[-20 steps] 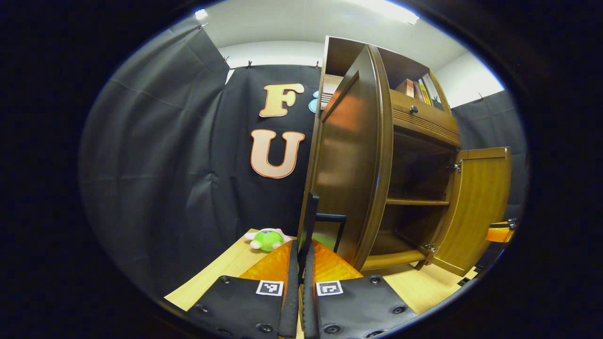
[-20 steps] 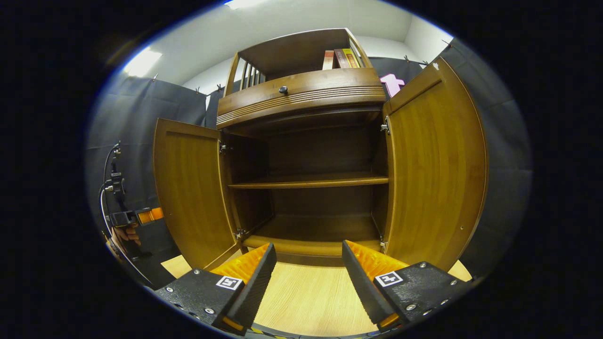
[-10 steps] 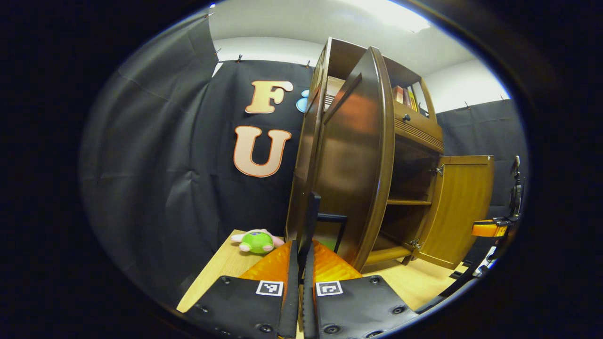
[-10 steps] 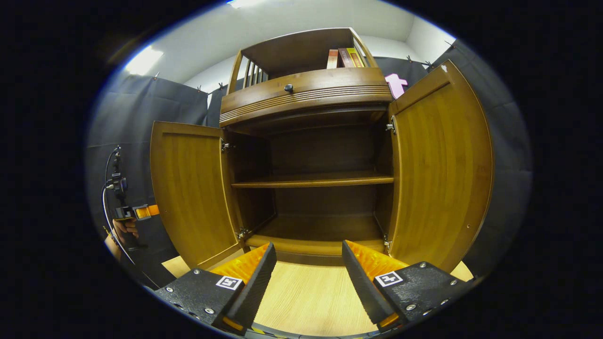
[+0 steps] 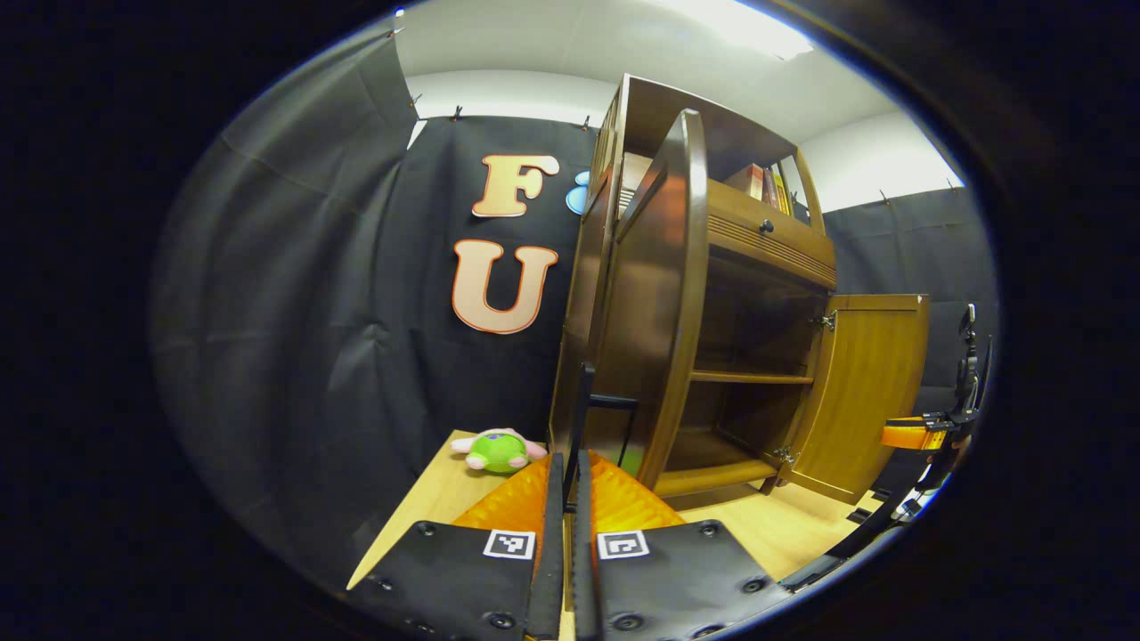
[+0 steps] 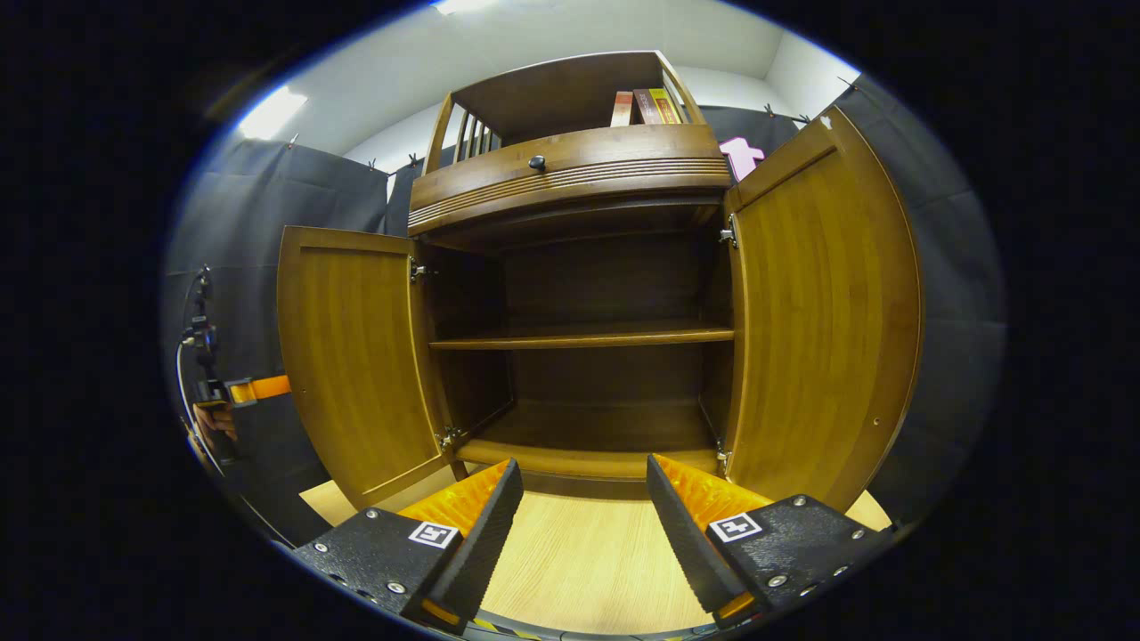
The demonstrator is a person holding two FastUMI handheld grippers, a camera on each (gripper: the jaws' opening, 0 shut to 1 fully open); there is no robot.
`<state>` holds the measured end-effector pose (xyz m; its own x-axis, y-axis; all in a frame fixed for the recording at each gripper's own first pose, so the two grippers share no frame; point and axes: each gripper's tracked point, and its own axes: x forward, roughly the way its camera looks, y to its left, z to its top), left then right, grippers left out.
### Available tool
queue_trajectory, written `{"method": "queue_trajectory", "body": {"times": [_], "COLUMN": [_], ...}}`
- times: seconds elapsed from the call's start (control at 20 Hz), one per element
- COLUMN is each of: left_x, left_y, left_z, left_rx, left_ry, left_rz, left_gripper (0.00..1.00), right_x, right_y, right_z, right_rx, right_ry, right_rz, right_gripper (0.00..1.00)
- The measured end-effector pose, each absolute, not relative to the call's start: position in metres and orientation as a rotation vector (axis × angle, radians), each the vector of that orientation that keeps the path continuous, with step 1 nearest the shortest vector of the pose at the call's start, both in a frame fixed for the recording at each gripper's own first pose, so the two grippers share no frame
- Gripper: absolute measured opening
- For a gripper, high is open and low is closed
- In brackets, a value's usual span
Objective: Open the right door of the double-door shoe cabinet with the right hand, and open the left door with the left hand.
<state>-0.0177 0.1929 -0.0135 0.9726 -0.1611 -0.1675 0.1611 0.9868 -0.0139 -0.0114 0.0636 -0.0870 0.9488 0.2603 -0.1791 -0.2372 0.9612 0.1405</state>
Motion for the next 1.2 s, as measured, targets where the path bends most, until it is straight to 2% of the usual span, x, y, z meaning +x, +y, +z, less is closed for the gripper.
{"method": "queue_trajectory", "body": {"times": [0.05, 0.1, 0.15, 0.2, 0.25, 0.3, 0.4, 0.45, 0.5, 0.55, 0.65, 0.75, 0.8, 0.85, 0.9, 0.95, 1.0, 1.05, 1.1, 1.2], "left_x": [-0.026, -0.032, -0.036, -0.037, -0.036, -0.035, -0.029, -0.024, -0.014, -0.009, -0.002, -0.003, -0.001, 0.001, 0.002, 0.002, 0.003, 0.003, 0.001, -0.002], "left_y": [0.184, 0.172, 0.156, 0.14, 0.126, 0.11, 0.075, 0.06, 0.043, 0.029, 0.01, -0.014, -0.02, -0.027, -0.034, -0.039, -0.039, -0.04, -0.041, -0.039], "left_z": [-0.001, 0.01, 0.02, 0.027, 0.034, 0.037, 0.032, 0.028, 0.021, 0.015, -0.008, -0.038, -0.05, -0.055, -0.055, -0.053, -0.05, -0.047, -0.046, -0.04], "left_rx": [0.004, -0.006, -0.013, -0.014, -0.008, -0.006, -0.005, 0.013, 0.023, 0.026, 0.011, -0.039, -0.038, -0.027, -0.013, 0.007, 0.026, 0.034, 0.039, 0.026], "left_ry": [0.158, 0.14, 0.125, 0.105, 0.08, 0.065, 0.048, 0.046, 0.044, 0.04, 0.06, 0.107, 0.124, 0.132, 0.132, 0.126, 0.117, 0.11, 0.102, 0.079], "left_rz": [-0.151, -0.149, -0.154, -0.16, -0.153, -0.15, -0.157, -0.148, -0.139, -0.119, -0.064, -0.067, -0.065, -0.071, -0.092, -0.111, -0.111, -0.122, -0.126, -0.119], "left_gripper": [0.07, 0.15, 0.07, 0.07, 0.08, 0.07, 0.07, 0.07, 0.07, 0.07, 0.07, 0.07, 0.07, 0.07, 0.0, 0.08, 0.0, 0.02, 0.11, 0.33], "right_x": [-0.011, -0.008, -0.007, -0.005, -0.004, -0.003, -0.002, -0.002, -0.003, -0.005, -0.006, -0.01, -0.012, -0.013, -0.015, -0.017, -0.017, -0.018, -0.018, -0.017], "right_y": [0.063, 0.062, 0.063, 0.065, 0.067, 0.069, 0.07, 0.068, 0.065, 0.06, 0.049, 0.039, 0.035, 0.029, 0.023, 0.018, 0.014, 0.012, 0.011, 0.011], "right_z": [-0.088, -0.089, -0.088, -0.089, -0.089, -0.087, -0.084, -0.083, -0.082, -0.08, -0.08, -0.078, -0.078, -0.078, -0.079, -0.081, -0.083, -0.086, -0.087, -0.088], "right_rx": [0.112, 0.106, 0.103, 0.104, 0.108, 0.114, 0.12, 0.119, 0.116, 0.11, 0.106, 0.122, 0.124, 0.117, 0.106, 0.096, 0.09, 0.088, 0.091, 0.1], "right_ry": [0.197, 0.194, 0.189, 0.187, 0.187, 0.184, 0.175, 0.171, 0.164, 0.156, 0.149, 0.139, 0.133, 0.128, 0.126, 0.127, 0.131, 0.138, 0.143, 0.144], "right_rz": [0.252, 0.252, 0.257, 0.267, 0.277, 0.286, 0.295, 0.295, 0.29, 0.282, 0.26, 0.243, 0.23, 0.215, 0.202, 0.191, 0.183, 0.18, 0.176, 0.177], "right_gripper": [0.87, 0.87, 0.87, 0.98, 0.98, 0.87, 0.87, 0.98, 0.98, 0.87, 0.87, 0.87, 0.98, 0.87, 0.87, 0.87, 0.87, 0.98, 0.87, 0.87]}}
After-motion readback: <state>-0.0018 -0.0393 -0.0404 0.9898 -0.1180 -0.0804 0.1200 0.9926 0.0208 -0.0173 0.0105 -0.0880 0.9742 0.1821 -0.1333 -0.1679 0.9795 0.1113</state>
